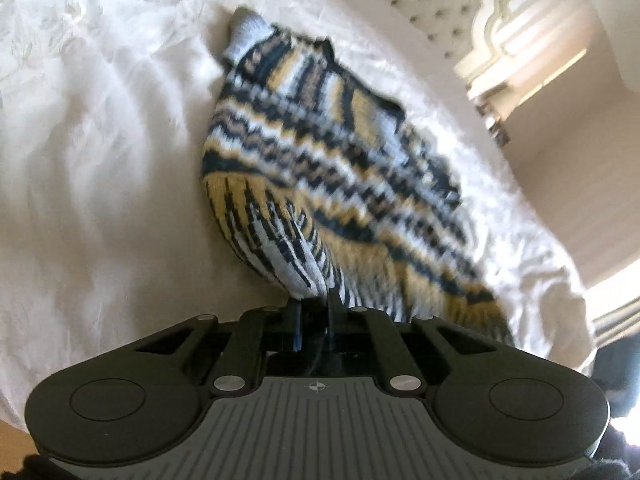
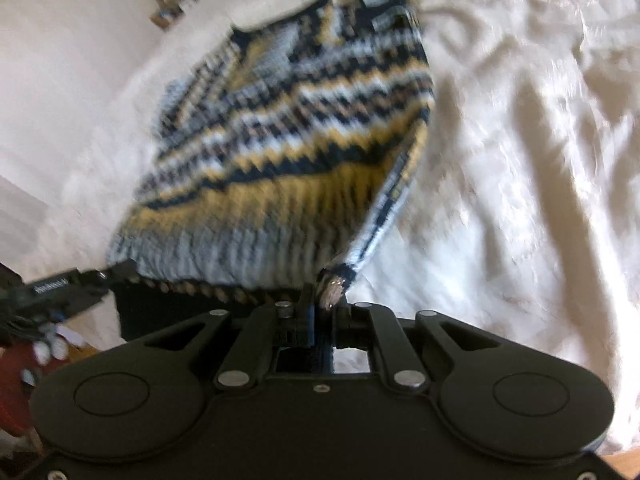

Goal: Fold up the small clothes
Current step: 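Lift the hem with both tools and fold it up toward the collar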

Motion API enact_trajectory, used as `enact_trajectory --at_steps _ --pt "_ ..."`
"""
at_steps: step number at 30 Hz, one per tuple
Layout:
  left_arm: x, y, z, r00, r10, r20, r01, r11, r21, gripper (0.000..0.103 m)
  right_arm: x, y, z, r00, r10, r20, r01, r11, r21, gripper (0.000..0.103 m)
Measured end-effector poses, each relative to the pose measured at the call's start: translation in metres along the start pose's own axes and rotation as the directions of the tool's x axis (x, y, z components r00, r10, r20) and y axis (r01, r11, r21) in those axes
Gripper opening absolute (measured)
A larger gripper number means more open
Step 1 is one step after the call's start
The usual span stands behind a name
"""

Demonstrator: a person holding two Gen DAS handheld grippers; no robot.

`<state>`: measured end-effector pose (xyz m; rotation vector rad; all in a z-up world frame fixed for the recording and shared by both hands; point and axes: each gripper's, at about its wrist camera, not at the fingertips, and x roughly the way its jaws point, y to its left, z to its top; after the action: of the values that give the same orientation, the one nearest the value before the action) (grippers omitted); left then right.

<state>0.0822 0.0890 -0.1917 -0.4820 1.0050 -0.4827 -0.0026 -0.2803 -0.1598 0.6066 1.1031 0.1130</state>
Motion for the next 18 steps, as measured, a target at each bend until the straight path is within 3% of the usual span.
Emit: enact_trajectory --at_steps 9,18 --pt "-0.010 -0.026 0.069 0.989 -0.057 0.135 0.056 0.998 0.005 0.010 -0.025 0.016 0.066 0.974 0.110 0.197 -0.119 0.992 0.032 0.013" --pt "0.018 -0.035 0.159 0.972 -0.069 0.226 0.068 0.998 0.011 0.010 -0.006 0.010 0.166 0.940 0.117 0.321 -0.145 0.987 0.065 0.013"
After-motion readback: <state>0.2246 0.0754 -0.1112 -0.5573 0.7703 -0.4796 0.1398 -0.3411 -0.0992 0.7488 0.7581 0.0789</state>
